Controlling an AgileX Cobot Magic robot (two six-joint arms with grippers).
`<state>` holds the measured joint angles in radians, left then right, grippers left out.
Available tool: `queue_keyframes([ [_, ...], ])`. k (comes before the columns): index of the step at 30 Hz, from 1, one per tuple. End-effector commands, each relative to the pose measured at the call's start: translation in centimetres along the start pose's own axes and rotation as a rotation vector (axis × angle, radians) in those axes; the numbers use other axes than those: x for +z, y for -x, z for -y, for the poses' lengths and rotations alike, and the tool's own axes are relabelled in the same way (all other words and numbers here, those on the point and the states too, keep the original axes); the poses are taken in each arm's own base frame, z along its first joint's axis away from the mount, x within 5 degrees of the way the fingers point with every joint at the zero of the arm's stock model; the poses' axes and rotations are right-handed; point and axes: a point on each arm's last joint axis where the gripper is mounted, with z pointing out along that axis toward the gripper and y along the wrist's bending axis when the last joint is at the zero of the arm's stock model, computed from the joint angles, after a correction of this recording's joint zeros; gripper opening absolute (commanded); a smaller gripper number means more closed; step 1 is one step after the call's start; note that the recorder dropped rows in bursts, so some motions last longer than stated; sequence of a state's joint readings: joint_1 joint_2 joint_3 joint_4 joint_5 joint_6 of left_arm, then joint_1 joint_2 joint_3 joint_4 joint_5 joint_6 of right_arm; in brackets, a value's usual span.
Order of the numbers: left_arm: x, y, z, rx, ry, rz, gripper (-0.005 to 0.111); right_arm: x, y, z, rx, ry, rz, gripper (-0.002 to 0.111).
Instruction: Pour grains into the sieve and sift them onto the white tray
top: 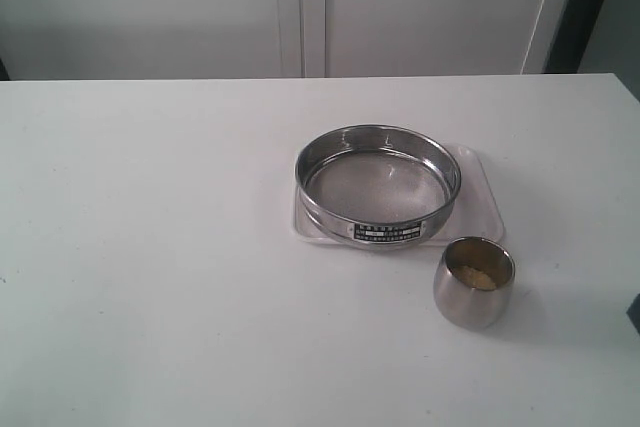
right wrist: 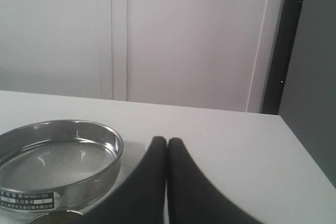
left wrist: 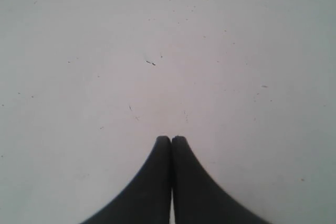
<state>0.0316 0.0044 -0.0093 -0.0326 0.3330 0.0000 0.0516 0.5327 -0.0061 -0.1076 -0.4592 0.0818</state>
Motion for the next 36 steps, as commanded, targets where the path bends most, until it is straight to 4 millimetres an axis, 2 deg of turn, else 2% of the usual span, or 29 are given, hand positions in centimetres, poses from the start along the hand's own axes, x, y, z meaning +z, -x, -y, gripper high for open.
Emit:
queue_keyframes([
  [1, 0.1, -0.3, 0.1, -0.001, -0.007, -0.009, 0.000, 0.8, -0.5, -0.6, -0.043, 0.076, -0.019, 0.000],
  [15, 0.1, -0.3, 0.1, -0.001, -0.007, -0.009, 0.000, 2.8, -3.2, -1.7, -0.088, 0.213, -0.199, 0.000],
  [36, 0.1, -0.3, 0.1, -0.001, -0.007, -0.009, 0.000, 4.5, -7.1, -2.0, -0.061, 0.269, -0.415, 0.000],
])
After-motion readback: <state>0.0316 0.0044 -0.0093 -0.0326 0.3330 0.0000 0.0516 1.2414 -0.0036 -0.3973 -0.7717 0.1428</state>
